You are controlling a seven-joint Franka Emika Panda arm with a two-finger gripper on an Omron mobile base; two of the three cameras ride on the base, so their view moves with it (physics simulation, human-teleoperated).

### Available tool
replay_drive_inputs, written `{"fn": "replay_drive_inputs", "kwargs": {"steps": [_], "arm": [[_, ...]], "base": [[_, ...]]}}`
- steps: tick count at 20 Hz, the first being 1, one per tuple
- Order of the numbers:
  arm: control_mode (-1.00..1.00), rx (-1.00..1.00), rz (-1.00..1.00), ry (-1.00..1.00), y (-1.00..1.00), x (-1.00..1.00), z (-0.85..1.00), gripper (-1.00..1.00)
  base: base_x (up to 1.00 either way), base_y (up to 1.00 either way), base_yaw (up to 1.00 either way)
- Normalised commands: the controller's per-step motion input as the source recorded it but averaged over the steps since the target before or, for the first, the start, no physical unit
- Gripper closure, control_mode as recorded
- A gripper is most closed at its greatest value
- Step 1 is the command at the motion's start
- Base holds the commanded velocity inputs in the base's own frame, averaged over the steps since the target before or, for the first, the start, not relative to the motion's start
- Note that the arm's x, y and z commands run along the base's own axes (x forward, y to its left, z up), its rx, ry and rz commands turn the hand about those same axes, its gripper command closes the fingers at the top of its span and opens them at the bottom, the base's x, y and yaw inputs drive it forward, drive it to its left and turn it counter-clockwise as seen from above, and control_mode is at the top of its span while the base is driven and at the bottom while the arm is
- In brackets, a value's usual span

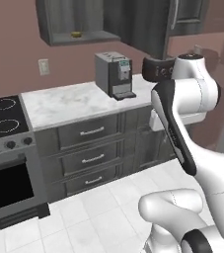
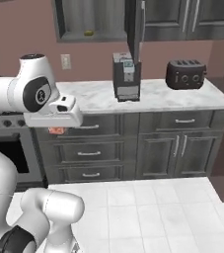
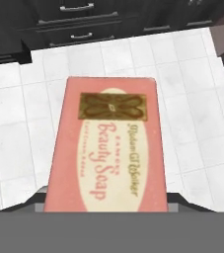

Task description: Pick up the sponge and bar soap from the sink, and place them back in the cabinet, and close the cabinet door.

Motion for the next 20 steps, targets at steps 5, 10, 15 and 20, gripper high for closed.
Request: {"fn": "replay_drive_inputs", "kwargs": {"steps": [5,10,15,20], "arm": [[1.00,0.00,0.00,0.00,0.00,0.00,0.00,1.00],[1.00,0.00,0.00,0.00,0.00,0.00,0.00,1.00],[1.00,0.00,0.00,0.00,0.00,0.00,0.00,1.00],[1.00,0.00,0.00,0.00,0.00,0.00,0.00,1.00]], "base": [[0.66,-0.11,0.25],[0.53,-0.27,0.38],[0.50,-0.41,0.26],[0.66,-0.49,0.10]]}}
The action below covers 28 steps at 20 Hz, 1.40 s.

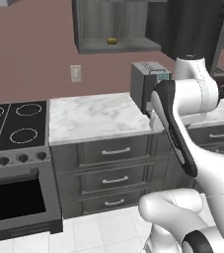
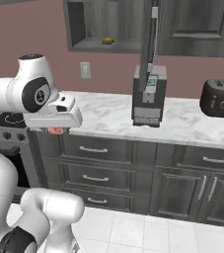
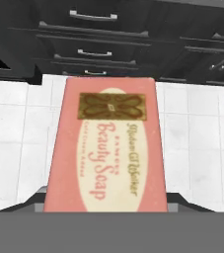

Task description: Pick up the sponge and bar soap from the sink, and place them back in the cabinet, and close the cabinet door.

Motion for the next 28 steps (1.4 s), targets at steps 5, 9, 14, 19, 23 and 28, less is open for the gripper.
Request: {"fn": "replay_drive_inputs", "kwargs": {"steps": [5,9,14,19,23,28], "arm": [[1.00,0.00,0.00,0.00,0.00,0.00,0.00,1.00],[1.00,0.00,0.00,0.00,0.00,0.00,0.00,1.00],[1.00,0.00,0.00,0.00,0.00,0.00,0.00,1.00],[1.00,0.00,0.00,0.00,0.00,0.00,0.00,1.00],[1.00,0.00,0.00,0.00,0.00,0.00,0.00,1.00],[1.00,0.00,0.00,0.00,0.00,0.00,0.00,1.00]], "base": [[0.71,-0.40,0.04],[0.67,-0.02,0.02],[0.72,-0.01,0.00],[0.64,-0.12,0.00],[0.41,-0.17,0.02],[0.22,-0.21,0.04]]}}
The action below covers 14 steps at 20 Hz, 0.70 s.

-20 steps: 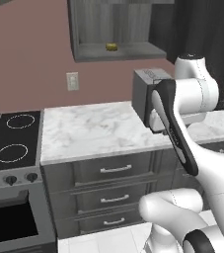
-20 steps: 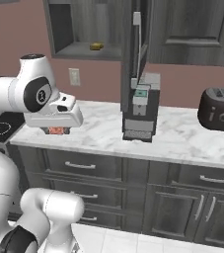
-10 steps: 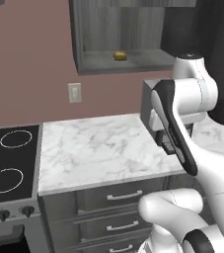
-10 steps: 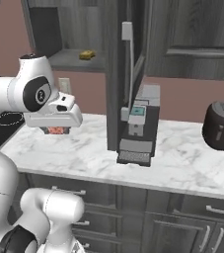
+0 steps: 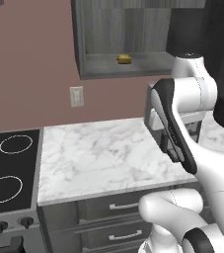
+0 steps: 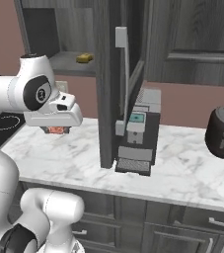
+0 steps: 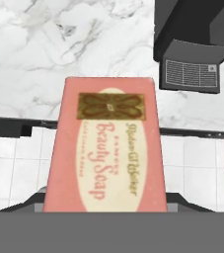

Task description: Pick up the sponge and bar soap from the sink, and place them back in the cabinet, and close the cabinet door.

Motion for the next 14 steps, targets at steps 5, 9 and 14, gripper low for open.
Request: {"fn": "replay_drive_inputs", "kwargs": {"steps": [5,9,14], "arm": [[1.00,0.00,0.00,0.00,0.00,0.00,0.00,1.00],[1.00,0.00,0.00,0.00,0.00,0.00,0.00,1.00],[1.00,0.00,0.00,0.00,0.00,0.00,0.00,1.00]], "base": [[0.03,-0.24,0.01],[0.00,-0.19,-0.03],[0.00,0.00,-0.10]]}}
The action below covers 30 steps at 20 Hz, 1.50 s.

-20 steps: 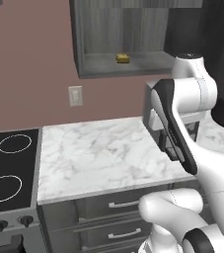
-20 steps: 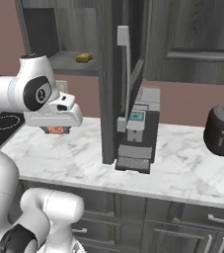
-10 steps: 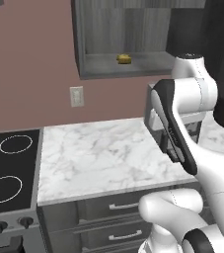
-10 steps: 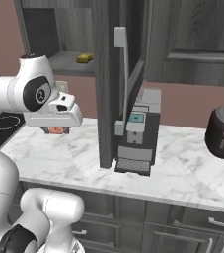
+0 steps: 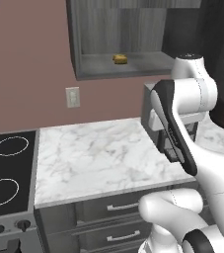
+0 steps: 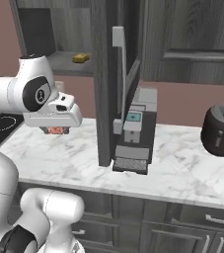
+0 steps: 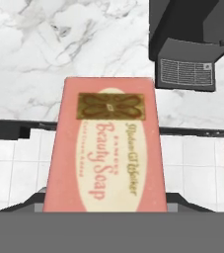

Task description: Pick up the sponge and bar soap from the sink, and place them back in the cabinet, and close the cabinet door.

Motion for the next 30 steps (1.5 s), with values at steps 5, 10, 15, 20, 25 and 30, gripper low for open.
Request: {"fn": "replay_drive_inputs", "kwargs": {"steps": [5,10,15,20,25,30], "arm": [[1.00,0.00,0.00,0.00,0.00,0.00,0.00,1.00],[1.00,0.00,0.00,0.00,0.00,0.00,0.00,1.00],[1.00,0.00,0.00,0.00,0.00,0.00,0.00,1.00],[1.00,0.00,0.00,0.00,0.00,0.00,0.00,1.00],[-1.00,0.00,0.00,-0.01,0.00,0.00,0.03,1.00],[-1.00,0.00,0.00,-0.13,0.00,0.00,0.36,1.00]], "base": [[0.00,0.00,-0.09],[0.00,0.00,0.00],[0.00,0.00,0.00],[0.00,0.00,0.00],[0.00,0.00,0.00],[0.00,0.00,0.00]]}}
